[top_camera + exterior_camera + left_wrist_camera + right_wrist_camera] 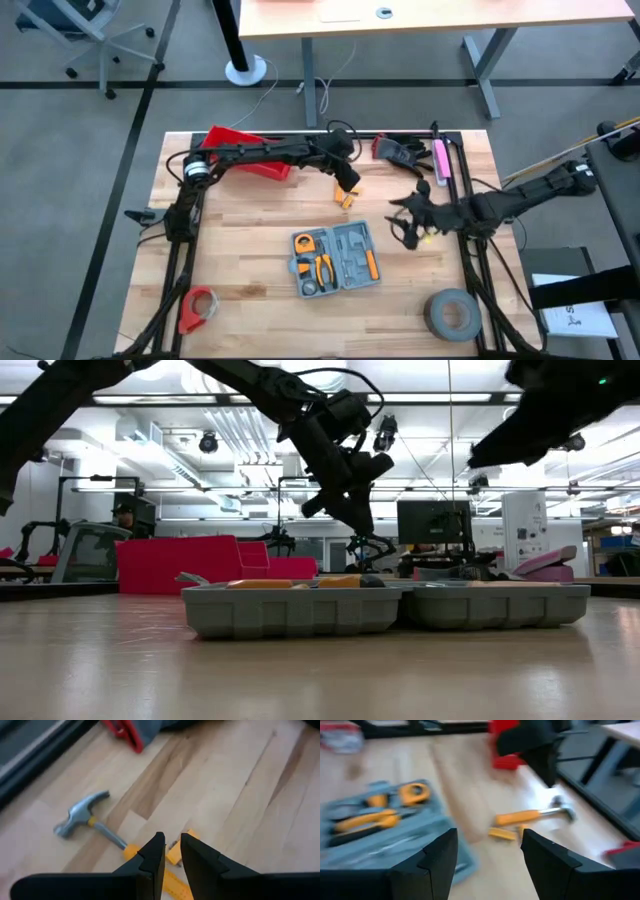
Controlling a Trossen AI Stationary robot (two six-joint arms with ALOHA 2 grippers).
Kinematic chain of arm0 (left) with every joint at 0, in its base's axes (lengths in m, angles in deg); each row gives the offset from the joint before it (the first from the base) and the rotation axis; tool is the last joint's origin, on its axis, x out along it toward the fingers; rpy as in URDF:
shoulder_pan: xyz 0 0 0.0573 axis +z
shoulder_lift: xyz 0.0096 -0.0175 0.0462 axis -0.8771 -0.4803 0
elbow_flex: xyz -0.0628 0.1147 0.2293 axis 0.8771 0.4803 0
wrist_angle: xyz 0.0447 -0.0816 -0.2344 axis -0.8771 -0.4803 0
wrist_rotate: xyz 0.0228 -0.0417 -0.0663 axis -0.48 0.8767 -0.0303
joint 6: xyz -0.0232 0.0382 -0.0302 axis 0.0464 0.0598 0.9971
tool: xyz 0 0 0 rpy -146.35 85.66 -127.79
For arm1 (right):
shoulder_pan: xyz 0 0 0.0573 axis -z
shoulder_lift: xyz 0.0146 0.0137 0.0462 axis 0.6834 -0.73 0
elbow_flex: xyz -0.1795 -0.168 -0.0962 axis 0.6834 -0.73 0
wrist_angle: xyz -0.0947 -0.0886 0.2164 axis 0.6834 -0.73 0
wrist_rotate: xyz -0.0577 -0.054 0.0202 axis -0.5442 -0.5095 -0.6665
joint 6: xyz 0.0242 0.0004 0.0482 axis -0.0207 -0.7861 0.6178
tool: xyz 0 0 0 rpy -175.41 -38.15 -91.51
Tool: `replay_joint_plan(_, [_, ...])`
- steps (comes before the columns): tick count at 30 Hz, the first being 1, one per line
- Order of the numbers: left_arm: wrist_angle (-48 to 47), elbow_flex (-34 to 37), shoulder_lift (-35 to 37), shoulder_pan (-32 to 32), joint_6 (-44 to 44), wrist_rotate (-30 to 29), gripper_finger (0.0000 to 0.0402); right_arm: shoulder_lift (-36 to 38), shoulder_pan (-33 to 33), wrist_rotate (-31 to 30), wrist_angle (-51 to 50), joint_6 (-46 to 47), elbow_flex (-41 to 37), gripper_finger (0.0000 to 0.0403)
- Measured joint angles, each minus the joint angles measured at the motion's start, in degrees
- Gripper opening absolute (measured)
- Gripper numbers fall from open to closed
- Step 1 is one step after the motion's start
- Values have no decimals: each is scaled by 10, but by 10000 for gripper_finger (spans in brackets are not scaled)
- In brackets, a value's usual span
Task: Prefit tool cases
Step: Put the yellow hammer into the prefit tool case
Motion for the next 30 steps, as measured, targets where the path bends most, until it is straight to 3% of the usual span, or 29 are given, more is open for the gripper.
replay_joint_plan(7, [1,1,0,-2,-155,-3,66,-47,132,2,0,-35,12,199])
replay_joint_plan(10, [2,4,0,0,-184,-15,66,-71,193,43,-1,-9,12,199])
replay_joint_plan(14, [6,8,1,-2,-171,-50,66,-112,263,134,8,10,12,199])
replay_joint_plan(20, [21,52,28,-15,-138,-37,66,-142,307,153,48,-11,12,199])
replay_joint_plan(30, [213,261,171,-66,-34,-16,66,-163,364,262,87,-68,20,199])
